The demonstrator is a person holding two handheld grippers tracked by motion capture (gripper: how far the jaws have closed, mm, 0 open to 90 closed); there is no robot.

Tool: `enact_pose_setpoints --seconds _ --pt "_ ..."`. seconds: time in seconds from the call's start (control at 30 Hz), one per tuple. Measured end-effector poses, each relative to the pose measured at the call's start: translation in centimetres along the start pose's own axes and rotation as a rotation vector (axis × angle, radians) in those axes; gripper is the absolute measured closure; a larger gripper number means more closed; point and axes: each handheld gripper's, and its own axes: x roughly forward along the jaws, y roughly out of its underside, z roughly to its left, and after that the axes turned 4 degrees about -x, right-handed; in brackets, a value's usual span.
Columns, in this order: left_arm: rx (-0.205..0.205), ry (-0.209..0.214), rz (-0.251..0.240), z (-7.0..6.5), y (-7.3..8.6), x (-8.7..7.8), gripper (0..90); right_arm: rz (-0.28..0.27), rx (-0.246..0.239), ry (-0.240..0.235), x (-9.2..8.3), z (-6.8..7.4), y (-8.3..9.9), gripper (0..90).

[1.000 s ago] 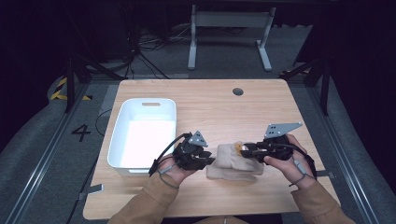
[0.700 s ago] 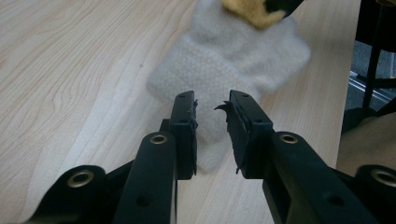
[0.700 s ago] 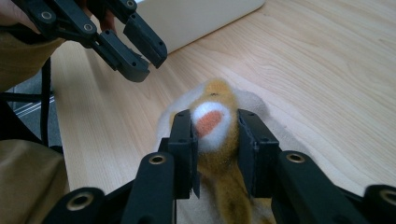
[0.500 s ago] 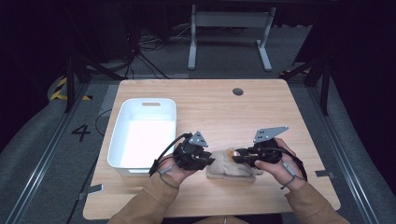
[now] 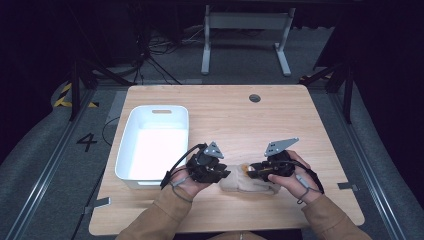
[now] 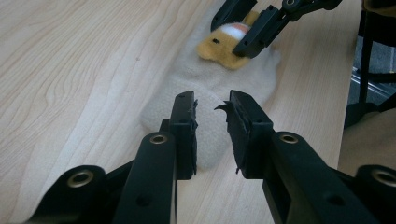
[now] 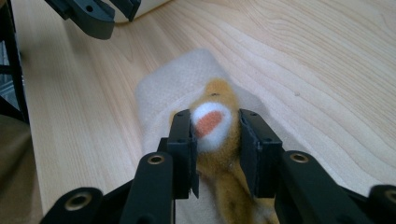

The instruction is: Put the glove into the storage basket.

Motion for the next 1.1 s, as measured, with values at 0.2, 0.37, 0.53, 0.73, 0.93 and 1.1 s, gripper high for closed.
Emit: enact_pose_setpoints --seconds 0.2,0.37,0.53,0.73,0.93,1.1 --pt "0.007 0.008 0.017 -0.2 0.1 0.6 69.2 0.033 -0.015 0.008 0.4 -0.1 0.2 66.7" --pt "0.017 0.013 0.017 -0.3 0.1 0.9 65.8 0.074 -0.04 0.024 1.0 0.0 0.4 63.6" --pt "0.018 -0.001 0.011 -0.4 -0.1 1.3 56.1 0.055 -0.058 0.036 1.0 0.1 0.6 53.3" --pt "0.024 -0.027 0.014 -0.5 -0.5 1.8 48.1 -0.013 -0.046 0.044 -0.3 0.2 0.5 50.4" --pt "0.025 -0.021 0.015 -0.4 -1.0 2.0 36.5 -0.063 -0.02 0.085 -2.3 -0.2 0.7 50.4" --pt "0.035 -0.017 0.005 -0.5 -1.5 2.1 29.3 -0.089 0.017 0.124 -3.9 -0.8 1.4 50.4"
